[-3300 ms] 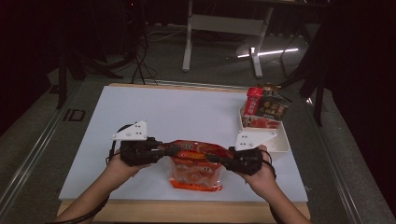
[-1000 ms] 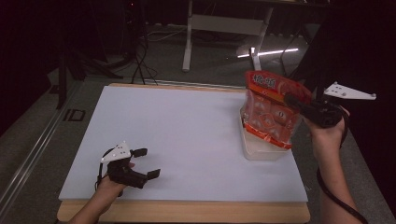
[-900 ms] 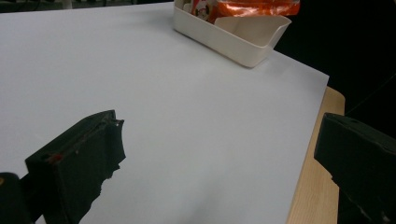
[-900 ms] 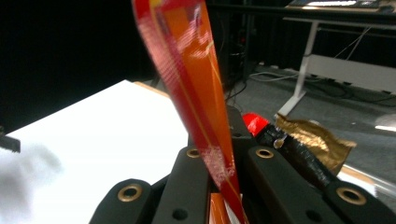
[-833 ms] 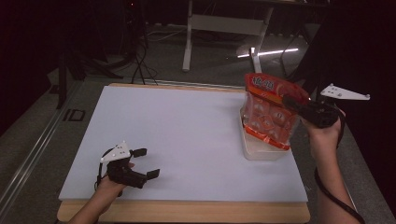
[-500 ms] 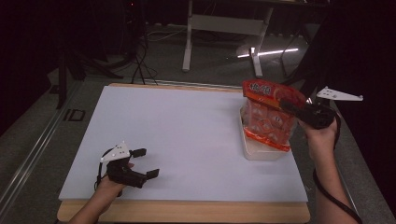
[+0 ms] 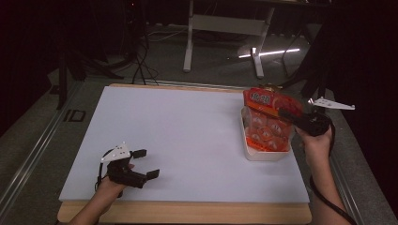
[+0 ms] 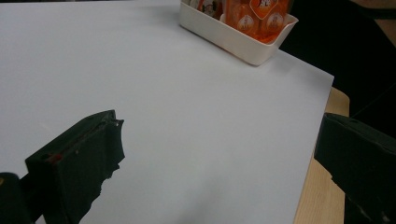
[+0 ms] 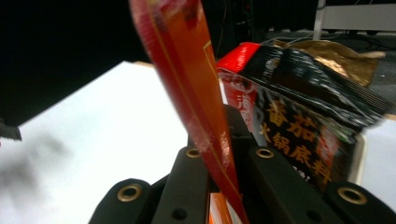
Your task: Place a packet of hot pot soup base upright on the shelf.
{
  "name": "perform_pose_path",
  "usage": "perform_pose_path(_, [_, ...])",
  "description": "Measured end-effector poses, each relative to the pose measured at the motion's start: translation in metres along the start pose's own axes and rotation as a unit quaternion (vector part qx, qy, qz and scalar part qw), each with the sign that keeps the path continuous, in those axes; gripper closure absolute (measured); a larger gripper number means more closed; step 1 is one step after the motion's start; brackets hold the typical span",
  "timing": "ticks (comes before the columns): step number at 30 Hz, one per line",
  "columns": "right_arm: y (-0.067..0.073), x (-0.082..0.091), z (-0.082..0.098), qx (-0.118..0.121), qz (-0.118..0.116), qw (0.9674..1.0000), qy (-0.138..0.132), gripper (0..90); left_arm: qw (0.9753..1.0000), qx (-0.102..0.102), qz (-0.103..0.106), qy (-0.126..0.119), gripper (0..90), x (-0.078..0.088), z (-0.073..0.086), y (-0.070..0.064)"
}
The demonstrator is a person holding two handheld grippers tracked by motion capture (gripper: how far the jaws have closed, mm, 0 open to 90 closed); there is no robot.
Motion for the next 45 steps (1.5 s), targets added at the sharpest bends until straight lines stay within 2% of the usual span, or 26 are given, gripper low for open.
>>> perform_pose_path(3, [-0.007, 0.002, 0.009, -0.008, 0.006, 1.0, 0.001, 89.7, 1.0, 0.0, -0.001, 0.001, 0.7, 0.0, 0.001, 0.0])
perform_pose_path(7, [-0.019, 0.001, 0.028, -0.02, 0.026, 0.9994, 0.012, 89.3, 1.0, 0.001, 0.0, -0.001, 0.7, 0.0, 0.001, 0.001])
perform_pose_path(10, [-0.027, 0.004, 0.036, -0.036, 0.023, 0.9991, 0.008, 89.2, 1.0, 0.004, 0.0, 0.0, 0.7, -0.001, 0.002, 0.002])
perform_pose_path(14, [-0.029, 0.006, 0.039, -0.034, 0.028, 0.999, 0.009, 88.1, 1.0, 0.005, 0.0, 0.003, 0.7, -0.003, 0.002, 0.002])
perform_pose_path(18, [-0.025, 0.009, 0.036, -0.023, 0.036, 0.9991, 0.009, 80.5, 1.0, 0.004, 0.0, 0.004, 0.7, -0.003, 0.003, 0.002])
perform_pose_path(20, [-0.021, 0.012, 0.031, -0.016, 0.037, 0.9992, 0.003, 72.4, 1.0, 0.004, 0.0, 0.003, 0.7, -0.003, 0.003, 0.002])
perform_pose_path(24, [-0.012, 0.019, 0.018, -0.005, 0.037, 0.9993, -0.006, 61.1, 1.0, 0.004, 0.0, 0.002, 0.7, -0.003, 0.003, 0.002])
perform_pose_path(27, [-0.001, 0.027, 0.003, 0.006, 0.033, 0.999, -0.028, 51.6, 1.0, 0.003, -0.001, 0.002, 0.7, -0.003, 0.003, 0.002])
perform_pose_path(32, [0.019, 0.037, -0.02, 0.027, 0.023, 0.9978, -0.057, 46.0, 1.0, 0.003, -0.003, 0.0, 0.7, -0.002, 0.002, 0.003])
perform_pose_path(34, [0.027, 0.039, -0.027, 0.03, 0.01, 0.9972, -0.067, 44.9, 1.0, 0.003, -0.002, 0.0, 0.7, -0.002, 0.003, 0.003])
perform_pose_path(36, [0.038, 0.041, -0.034, 0.044, 0.003, 0.9963, -0.074, 43.2, 1.0, 0.003, -0.002, 0.0, 0.7, -0.002, 0.003, 0.003])
perform_pose_path(39, [0.054, 0.038, -0.036, 0.062, -0.006, 0.9952, -0.076, 39.0, 1.0, 0.003, -0.001, -0.003, 0.7, -0.001, 0.003, 0.002])
perform_pose_path(40, [0.054, 0.038, -0.036, 0.062, -0.006, 0.9952, -0.076, 39.0, 1.0, 0.003, -0.001, -0.003, 0.7, -0.001, 0.003, 0.002])
perform_pose_path(41, [0.064, 0.035, -0.035, 0.069, -0.014, 0.9948, -0.074, 36.1, 1.0, 0.002, -0.001, -0.004, 0.7, -0.001, 0.003, 0.002])
perform_pose_path(45, [0.082, 0.026, -0.028, 0.077, -0.027, 0.9943, -0.069, 28.9, 1.0, 0.001, -0.001, -0.006, 0.7, 0.0, 0.002, 0.002])
Point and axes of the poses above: each handheld gripper's, and its own axes: x roughly backward along the jaws, z roughly out of its underside, y roughly to its left, the point moved 2 cm from there along -x, roughly forward along the jaws, and after that the axes turned 7 degrees about z, right-handed, at the moved point
